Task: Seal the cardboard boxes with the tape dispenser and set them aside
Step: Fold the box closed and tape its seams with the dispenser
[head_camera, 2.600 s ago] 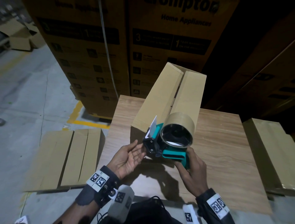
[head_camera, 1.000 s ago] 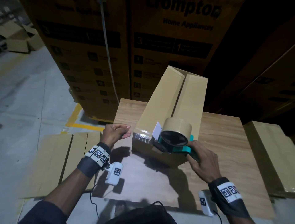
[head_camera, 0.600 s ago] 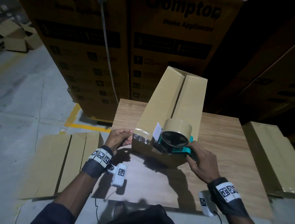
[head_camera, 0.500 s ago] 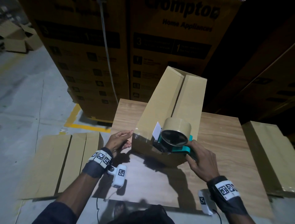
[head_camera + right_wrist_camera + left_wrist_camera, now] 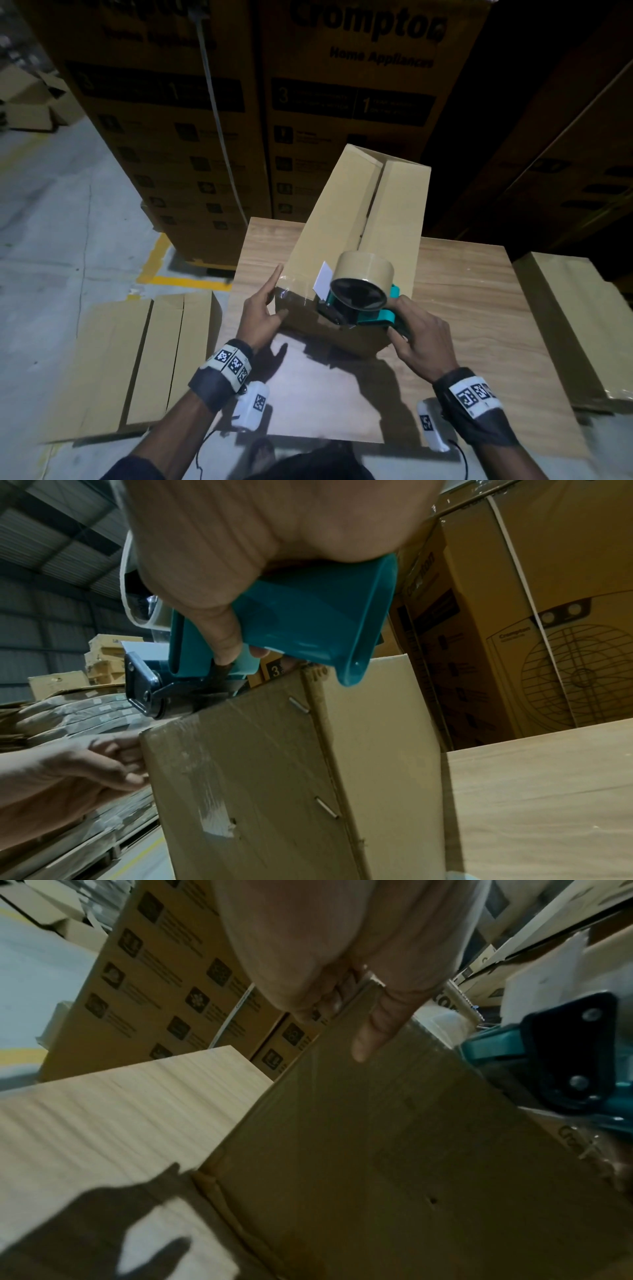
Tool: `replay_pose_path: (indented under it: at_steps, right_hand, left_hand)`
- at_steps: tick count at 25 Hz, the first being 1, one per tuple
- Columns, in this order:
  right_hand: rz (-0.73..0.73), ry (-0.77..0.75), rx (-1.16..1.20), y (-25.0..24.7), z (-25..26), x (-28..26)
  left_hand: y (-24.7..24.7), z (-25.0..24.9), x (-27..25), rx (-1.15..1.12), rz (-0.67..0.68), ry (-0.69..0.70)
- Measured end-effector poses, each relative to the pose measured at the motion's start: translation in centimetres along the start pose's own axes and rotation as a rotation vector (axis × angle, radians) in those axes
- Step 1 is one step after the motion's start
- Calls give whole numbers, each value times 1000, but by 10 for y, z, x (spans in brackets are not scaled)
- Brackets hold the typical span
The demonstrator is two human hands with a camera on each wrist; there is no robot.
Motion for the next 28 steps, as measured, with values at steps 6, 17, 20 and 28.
replay_pose_path:
  at_steps: [6,17,20,28]
  right_hand:
    - [13,-30,-7,2,-2,0]
    - [98,-36,-95,-15,-4,4]
    - [79,-39,-139,-46,-21,-15]
    - [127,31,-200,-82,-57,-61]
  left_hand:
    - [1,9,5,601,-38,517]
    - [-2,2,9,976,105,763]
    - [-4,4,10,965,96,729]
    - [3,5,8,920,87,720]
Point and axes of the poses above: each hand's wrist, its own x-axis towards the middle knuckle, its own y-axis out of the palm, z = x × y, the point moved 1 cm from there along x, towards the middle knuckle, and after that the axes turned 5 degrees about -z, right-handed, at the moved point
